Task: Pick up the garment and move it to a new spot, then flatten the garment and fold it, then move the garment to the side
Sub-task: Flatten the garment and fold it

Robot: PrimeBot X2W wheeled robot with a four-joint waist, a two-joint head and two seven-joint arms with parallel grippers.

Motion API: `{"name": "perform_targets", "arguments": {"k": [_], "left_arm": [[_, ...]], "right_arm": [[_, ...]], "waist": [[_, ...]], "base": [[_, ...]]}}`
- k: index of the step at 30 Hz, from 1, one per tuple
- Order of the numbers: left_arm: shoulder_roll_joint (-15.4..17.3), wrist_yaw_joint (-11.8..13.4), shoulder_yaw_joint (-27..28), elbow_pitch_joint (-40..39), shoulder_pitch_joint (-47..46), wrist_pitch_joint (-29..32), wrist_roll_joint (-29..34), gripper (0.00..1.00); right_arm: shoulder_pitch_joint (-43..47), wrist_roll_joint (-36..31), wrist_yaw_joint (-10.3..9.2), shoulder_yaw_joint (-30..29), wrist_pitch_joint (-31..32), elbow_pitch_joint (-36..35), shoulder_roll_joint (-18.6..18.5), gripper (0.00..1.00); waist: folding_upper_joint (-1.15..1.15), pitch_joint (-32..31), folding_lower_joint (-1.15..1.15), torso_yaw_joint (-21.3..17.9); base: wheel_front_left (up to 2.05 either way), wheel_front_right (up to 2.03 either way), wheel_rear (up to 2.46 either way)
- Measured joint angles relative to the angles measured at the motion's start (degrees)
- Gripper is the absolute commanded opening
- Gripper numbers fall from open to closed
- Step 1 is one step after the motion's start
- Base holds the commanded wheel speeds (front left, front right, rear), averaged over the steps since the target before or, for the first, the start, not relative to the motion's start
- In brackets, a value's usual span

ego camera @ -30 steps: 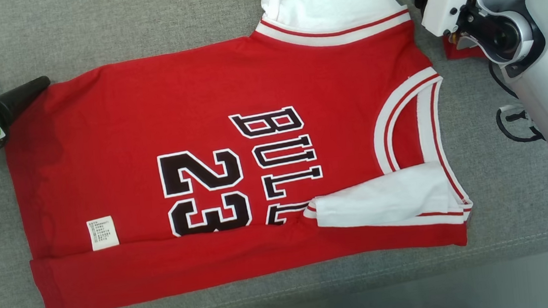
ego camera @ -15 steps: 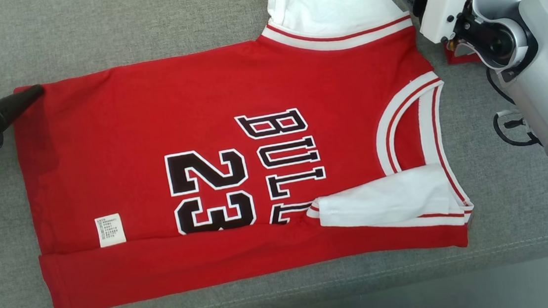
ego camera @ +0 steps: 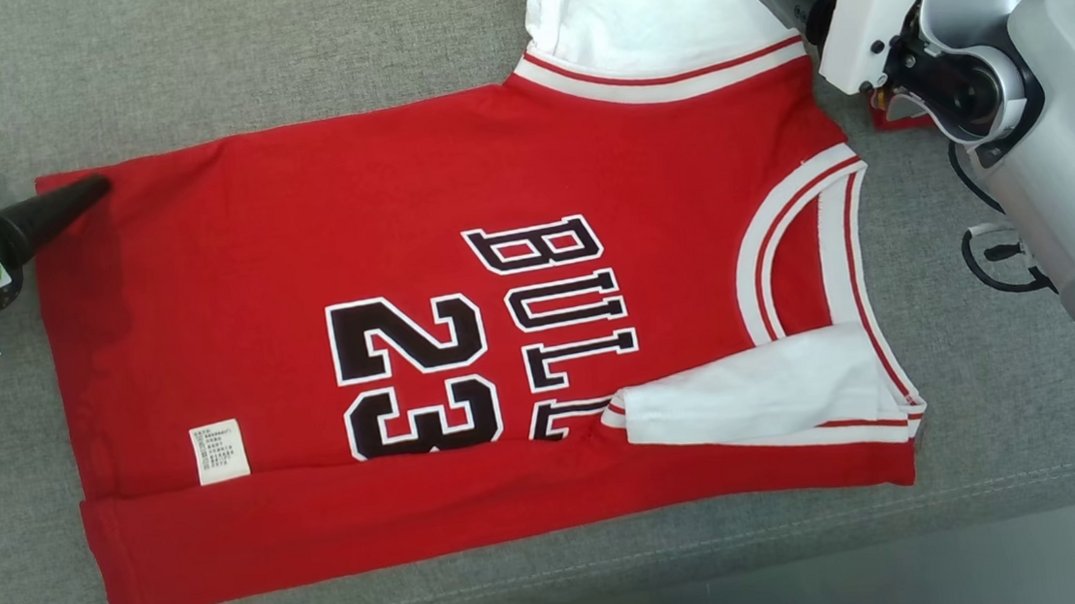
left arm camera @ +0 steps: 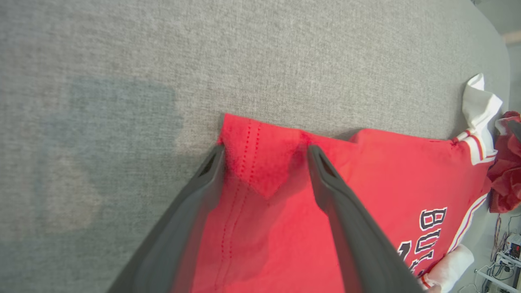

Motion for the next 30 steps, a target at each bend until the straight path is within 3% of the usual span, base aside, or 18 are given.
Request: {"name": "perform_targets", "arguments": {"k": [6,7,8,10,11,12,30], "left_arm": [[0.1,-0.4,-0.4,0.1,0.0,0.0,0.1,1.00],[0.2,-0.5,-0.5,0.1,0.0,0.0,0.5,0.79],[0.3,-0.5,-0.5,0.1,0.0,-0.1,0.9,0.46],[0.5,-0.5,-0.5,0.1,0.0,-0.4,0.9,0.29],[0.5,-0.5,-0.5,0.1,0.0,-0.4,0.9,0.04],[0.5,-0.5,-0.6,0.1,0.0,-0.5,0.9,0.00],[-0.4,-1.5,-1.4,0.0,0.0,-4.2,1.3,0.00]], "right_arm": [[0.0,0.0,0.26,0.0,-0.1,0.5,0.1,1.00],[0.0,0.0,0.51,0.0,-0.3,0.6,0.2,1.00],[0.0,0.0,0.51,0.0,-0.5,0.7,0.2,1.00],[-0.1,0.0,0.51,0.0,-0.5,0.9,0.2,1.00],[-0.1,0.0,0.51,0.0,-0.5,1.0,0.3,1.00],[-0.1,0.0,0.52,0.0,-0.5,1.1,0.3,1.00],[-1.0,0.0,1.13,-0.1,-1.6,2.8,0.6,1.00]], "waist": [[0.00,0.1,0.00,-0.1],[0.00,0.1,0.00,-0.2],[0.00,0.2,0.00,-0.2],[0.00,0.3,0.00,-0.2],[0.00,0.3,0.00,-0.3],[0.00,0.4,0.00,-0.3],[0.00,1.0,0.00,0.1]], "base": [[0.00,0.00,0.00],[0.00,0.00,0.00],[0.00,0.00,0.00],[0.00,0.00,0.00],[0.00,0.00,0.00],[0.00,0.00,0.00],[0.00,0.00,0.00]]}}
